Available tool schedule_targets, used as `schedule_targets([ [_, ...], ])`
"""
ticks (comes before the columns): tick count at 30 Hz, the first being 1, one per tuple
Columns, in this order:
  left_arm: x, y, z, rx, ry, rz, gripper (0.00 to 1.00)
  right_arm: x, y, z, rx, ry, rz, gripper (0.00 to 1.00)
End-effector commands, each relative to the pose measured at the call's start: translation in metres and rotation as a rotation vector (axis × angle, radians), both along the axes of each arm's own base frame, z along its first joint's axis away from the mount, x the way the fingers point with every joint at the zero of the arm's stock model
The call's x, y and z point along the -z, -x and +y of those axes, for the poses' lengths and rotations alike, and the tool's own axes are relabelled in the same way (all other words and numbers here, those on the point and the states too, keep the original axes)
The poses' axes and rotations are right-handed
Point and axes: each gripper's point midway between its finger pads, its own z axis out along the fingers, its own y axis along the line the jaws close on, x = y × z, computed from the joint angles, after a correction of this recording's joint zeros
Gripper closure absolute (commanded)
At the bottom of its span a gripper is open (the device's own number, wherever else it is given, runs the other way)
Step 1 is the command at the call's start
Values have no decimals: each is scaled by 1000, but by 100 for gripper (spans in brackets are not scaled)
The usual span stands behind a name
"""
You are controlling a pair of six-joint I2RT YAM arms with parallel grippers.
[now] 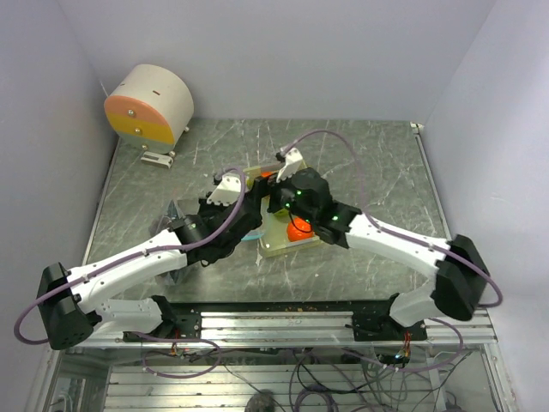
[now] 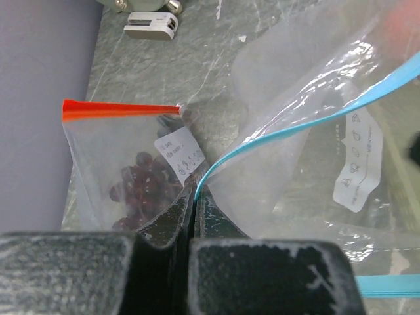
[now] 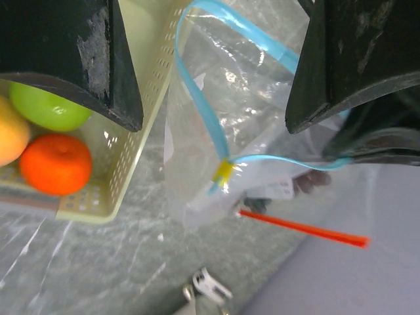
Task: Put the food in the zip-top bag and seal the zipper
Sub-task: Open the zipper of the food storage bag, then pick up the fake fruit from the bin.
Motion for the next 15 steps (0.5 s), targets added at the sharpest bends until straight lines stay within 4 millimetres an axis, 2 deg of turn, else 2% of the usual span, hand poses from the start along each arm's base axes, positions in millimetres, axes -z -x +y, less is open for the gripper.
schedule_targets([
  [1, -21, -9, -5, -11, 83, -92, 93, -46, 5, -28, 36, 15, -102, 10],
  [3, -24, -9, -5, -3, 105, -105, 93, -50, 8, -38, 57, 34, -99, 10],
  [5, -25, -8, -4, -3, 111, -112, 93, -45, 7, -53, 117, 66, -75, 10],
  [10, -31, -5, 5, -27, 88, -122, 93, -20, -2, -98, 293, 113, 26, 12],
  [15, -44, -4, 13, -44, 85, -156, 93, 10, -11, -113, 356, 190, 122, 11],
])
